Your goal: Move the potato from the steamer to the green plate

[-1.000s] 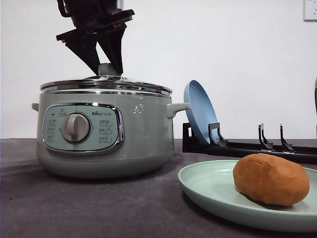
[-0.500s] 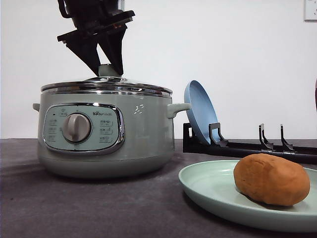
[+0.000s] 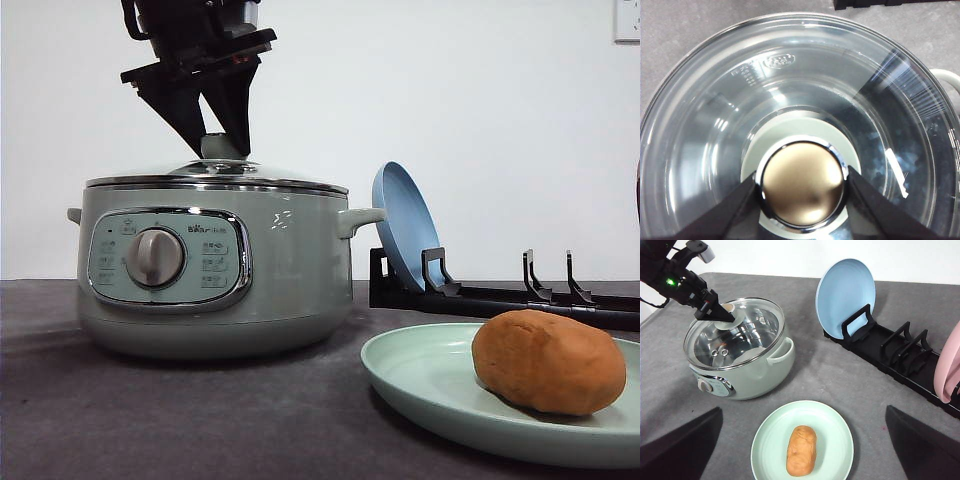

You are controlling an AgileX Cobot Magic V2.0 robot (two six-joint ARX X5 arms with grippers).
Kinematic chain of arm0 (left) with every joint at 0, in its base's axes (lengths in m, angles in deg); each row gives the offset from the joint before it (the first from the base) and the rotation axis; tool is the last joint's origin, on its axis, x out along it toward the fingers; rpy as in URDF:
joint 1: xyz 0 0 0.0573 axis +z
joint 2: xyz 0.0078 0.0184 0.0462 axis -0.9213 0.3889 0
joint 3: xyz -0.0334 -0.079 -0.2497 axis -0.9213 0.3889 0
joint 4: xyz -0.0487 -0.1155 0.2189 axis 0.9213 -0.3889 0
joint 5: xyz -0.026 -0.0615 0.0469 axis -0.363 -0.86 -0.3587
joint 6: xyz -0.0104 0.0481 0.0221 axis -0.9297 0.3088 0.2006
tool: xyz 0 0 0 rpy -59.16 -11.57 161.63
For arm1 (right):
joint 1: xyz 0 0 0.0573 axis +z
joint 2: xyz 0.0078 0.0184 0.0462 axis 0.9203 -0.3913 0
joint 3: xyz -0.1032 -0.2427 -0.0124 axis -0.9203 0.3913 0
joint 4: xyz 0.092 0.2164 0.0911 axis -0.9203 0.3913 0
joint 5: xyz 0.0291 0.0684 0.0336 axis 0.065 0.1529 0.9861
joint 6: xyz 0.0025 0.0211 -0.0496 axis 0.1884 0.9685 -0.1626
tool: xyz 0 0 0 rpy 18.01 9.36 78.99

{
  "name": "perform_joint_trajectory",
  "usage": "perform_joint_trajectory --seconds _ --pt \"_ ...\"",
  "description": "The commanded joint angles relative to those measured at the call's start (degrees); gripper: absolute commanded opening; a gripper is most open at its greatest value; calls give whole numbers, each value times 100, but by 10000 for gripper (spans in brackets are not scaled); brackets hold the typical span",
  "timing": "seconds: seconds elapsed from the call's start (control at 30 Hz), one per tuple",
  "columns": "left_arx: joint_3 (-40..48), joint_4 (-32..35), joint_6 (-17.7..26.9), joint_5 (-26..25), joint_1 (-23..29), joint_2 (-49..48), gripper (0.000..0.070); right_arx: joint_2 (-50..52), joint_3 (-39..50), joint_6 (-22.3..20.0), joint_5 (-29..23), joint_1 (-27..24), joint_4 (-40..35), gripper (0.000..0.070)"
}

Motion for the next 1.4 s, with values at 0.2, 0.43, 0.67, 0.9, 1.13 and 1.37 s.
perform_joint_trajectory --seconds 0.2,0.43,0.67,0.9,1.13,1.37 --pt "-134 48 -37 36 -68 154 293 -28 -94 -48 -4 50 -59 659" --pt "-162 -16 -212 31 -70 -385 543 -28 -94 -48 -4 52 -59 659" --pt "-160 -512 -381 29 -68 -1277 637 -28 -94 -50 -4 52 -55 659" --pt "-48 -763 -464 -288 -101 -2150 637 -28 -92 -74 -2 52 -31 659" --pt "1310 -63 -447 -317 -138 -3515 637 -28 -92 -229 1 52 -4 659" --pt "3200 1047 -515 -1131 -138 -5215 636 -18 64 -439 -52 50 -32 659"
